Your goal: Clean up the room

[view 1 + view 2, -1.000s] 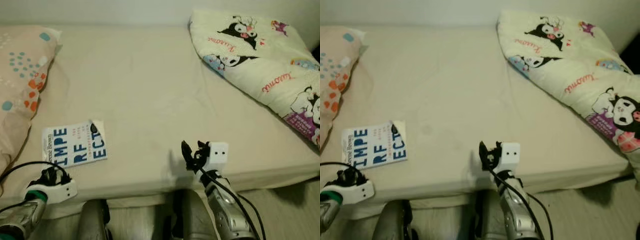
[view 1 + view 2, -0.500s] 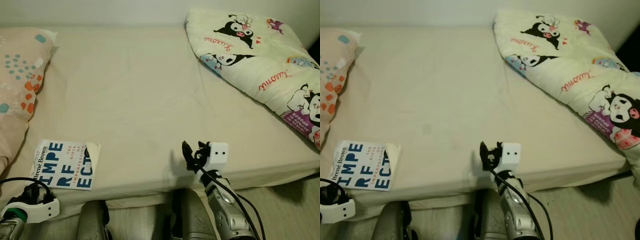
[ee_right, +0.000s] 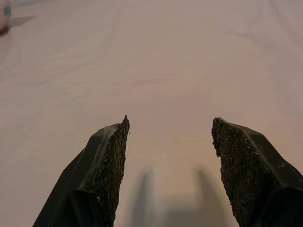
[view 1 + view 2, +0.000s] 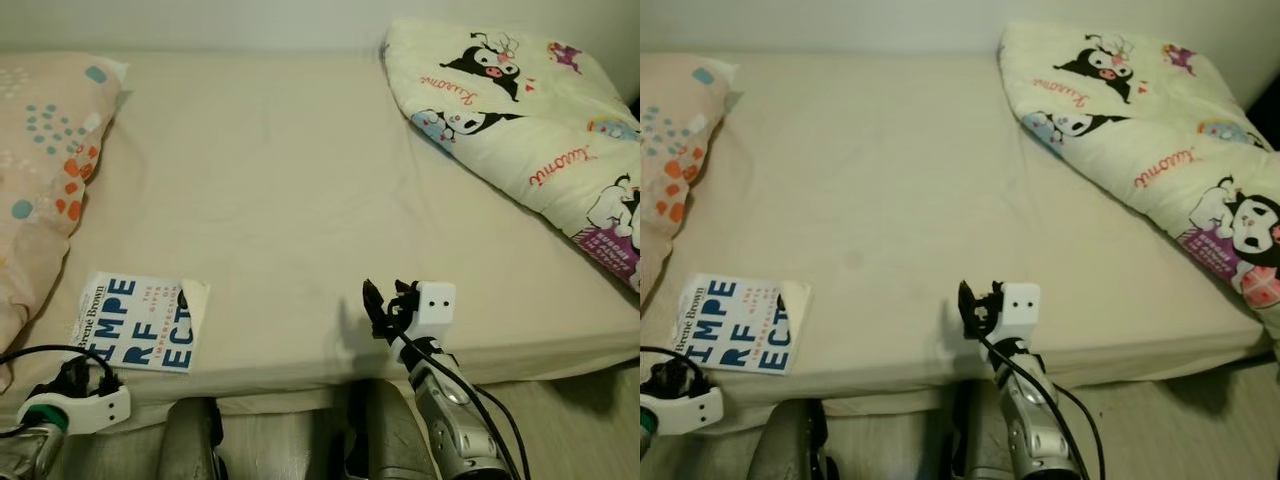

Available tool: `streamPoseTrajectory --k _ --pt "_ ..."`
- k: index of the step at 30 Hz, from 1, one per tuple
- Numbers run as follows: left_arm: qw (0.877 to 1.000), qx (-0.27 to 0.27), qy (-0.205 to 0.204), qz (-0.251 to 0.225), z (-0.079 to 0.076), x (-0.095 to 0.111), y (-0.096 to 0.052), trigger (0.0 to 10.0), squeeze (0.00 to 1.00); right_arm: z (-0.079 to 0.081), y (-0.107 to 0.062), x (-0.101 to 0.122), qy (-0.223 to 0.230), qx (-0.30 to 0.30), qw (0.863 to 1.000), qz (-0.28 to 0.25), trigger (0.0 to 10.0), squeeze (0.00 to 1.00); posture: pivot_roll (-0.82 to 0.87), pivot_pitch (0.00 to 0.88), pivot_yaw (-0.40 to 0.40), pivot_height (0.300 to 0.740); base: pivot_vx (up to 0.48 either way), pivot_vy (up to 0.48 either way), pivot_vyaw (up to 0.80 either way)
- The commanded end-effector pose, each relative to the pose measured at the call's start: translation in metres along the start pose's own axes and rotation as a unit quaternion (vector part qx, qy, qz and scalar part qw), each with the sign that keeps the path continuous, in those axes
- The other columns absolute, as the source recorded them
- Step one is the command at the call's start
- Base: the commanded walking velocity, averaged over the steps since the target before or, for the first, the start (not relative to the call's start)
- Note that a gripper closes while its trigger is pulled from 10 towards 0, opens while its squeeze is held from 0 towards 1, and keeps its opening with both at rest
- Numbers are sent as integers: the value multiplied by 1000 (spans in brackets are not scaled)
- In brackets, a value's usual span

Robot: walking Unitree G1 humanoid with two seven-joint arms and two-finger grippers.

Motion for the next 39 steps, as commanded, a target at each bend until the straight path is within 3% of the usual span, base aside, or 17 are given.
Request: streamPoseTrajectory --k 1,17,18,19,20,28,29,34,35,39 --pt "1000 -18 -1 -10 -7 8 -1 10000 0 -6 -5 -6 -2 -9 1000 7 10000 0 9 171 -22 600 0 0 0" --pt "999 -32 5 -11 -16 6 -6 10000 0 -6 -6 -8 0 -12 1000 8 10000 0 12 176 -18 600 0 0 0" --pt "999 -31 5 -12 -16 6 -7 10000 804 -6 -6 -8 0 -12 1000 7 10000 0 12 176 -18 600 0 0 0" --pt "999 -31 5 -12 -16 6 -7 10000 804 -6 -6 -8 0 -12 1000 7 10000 0 12 176 -18 600 0 0 0" --pt "999 -29 1 -13 -16 7 -7 10000 1000 -6 -6 -8 1 -11 1000 7 10000 0 12 176 -18 600 0 0 0" --pt "999 -16 -12 -31 -15 14 -9 10000 1000 -7 -5 -8 0 -12 1000 7 10000 0 16 173 -17 600 0 0 0" --pt "999 20 -13 -30 -9 13 -12 10000 0 -8 -6 -8 0 -14 1000 6 10000 0 11 171 -8 600 0 0 0" --pt "996 79 -29 -23 4 10 -15 10000 0 -9 -7 -8 1 -16 1000 5 10000 0 12 168 -5 600 0 0 0" --pt "991 111 -63 -30 15 14 -17 10000 0 -10 -8 -8 1 -17 1000 6 10000 0 16 164 -4 600 0 0 0" --pt "978 156 -122 -65 35 32 -23 10000 0 -9 -6 -9 1 -16 1000 6 10000 0 20 161 -3 600 0 0 0"
Point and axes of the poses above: a point about 5 cm out from each wrist's last joint towards the gripper, its own y axis pointing out of the wrist towards the gripper, its own x axis along the axis of the wrist's last joint, z = x × y, the point moved 6 cm from there along y, pointing out of the wrist towards the gripper, and after that the axes turned 15 degrees about y, right-handed, at the moved point
